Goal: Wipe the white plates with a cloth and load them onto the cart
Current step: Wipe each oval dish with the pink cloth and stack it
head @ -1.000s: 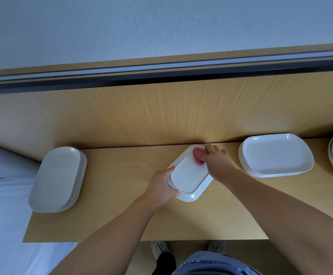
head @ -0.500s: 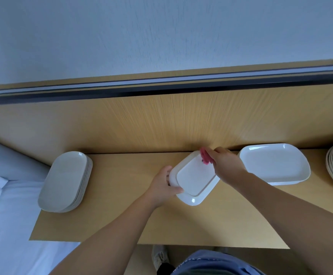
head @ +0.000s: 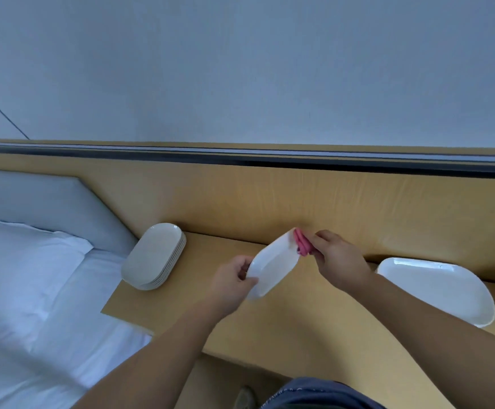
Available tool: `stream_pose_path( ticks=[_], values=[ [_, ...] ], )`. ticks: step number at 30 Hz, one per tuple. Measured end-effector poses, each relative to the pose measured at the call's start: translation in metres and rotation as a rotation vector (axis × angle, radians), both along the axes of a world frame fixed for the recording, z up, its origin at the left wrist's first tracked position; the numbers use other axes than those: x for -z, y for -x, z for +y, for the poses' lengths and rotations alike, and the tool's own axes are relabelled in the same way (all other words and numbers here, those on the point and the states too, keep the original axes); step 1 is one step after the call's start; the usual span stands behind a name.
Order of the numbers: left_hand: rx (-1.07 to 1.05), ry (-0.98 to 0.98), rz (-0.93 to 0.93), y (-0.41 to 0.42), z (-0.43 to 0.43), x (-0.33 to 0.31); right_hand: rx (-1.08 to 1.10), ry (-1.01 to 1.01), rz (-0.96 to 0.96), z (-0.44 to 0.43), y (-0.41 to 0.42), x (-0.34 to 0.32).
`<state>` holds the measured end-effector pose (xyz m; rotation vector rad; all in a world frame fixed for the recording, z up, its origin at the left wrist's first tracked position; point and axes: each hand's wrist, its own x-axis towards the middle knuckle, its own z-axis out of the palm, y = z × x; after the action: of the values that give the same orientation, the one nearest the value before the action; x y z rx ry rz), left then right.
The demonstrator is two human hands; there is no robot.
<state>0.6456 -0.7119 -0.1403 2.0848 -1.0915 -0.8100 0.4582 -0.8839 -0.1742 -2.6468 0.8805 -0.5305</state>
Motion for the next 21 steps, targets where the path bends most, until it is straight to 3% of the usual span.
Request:
stream_pose_path(
  ticks=[9,13,21],
  values=[
    [-0.155,0.045,-0.549,-0.050,0.077,0.010,-0.178,-0.009,-0.085,0.041,-0.055,-0.006],
    [-0.221,0.062,-0.619,-0.084,0.097,0.020,-0.203,0.015,-0.031,0.052,-0.076,-0.008],
    [-0.138,0.077,-0.674,-0.174,0.124,0.038,-0.151,0.056,-0.035,0.084,-0.138,-0.009]
  ],
)
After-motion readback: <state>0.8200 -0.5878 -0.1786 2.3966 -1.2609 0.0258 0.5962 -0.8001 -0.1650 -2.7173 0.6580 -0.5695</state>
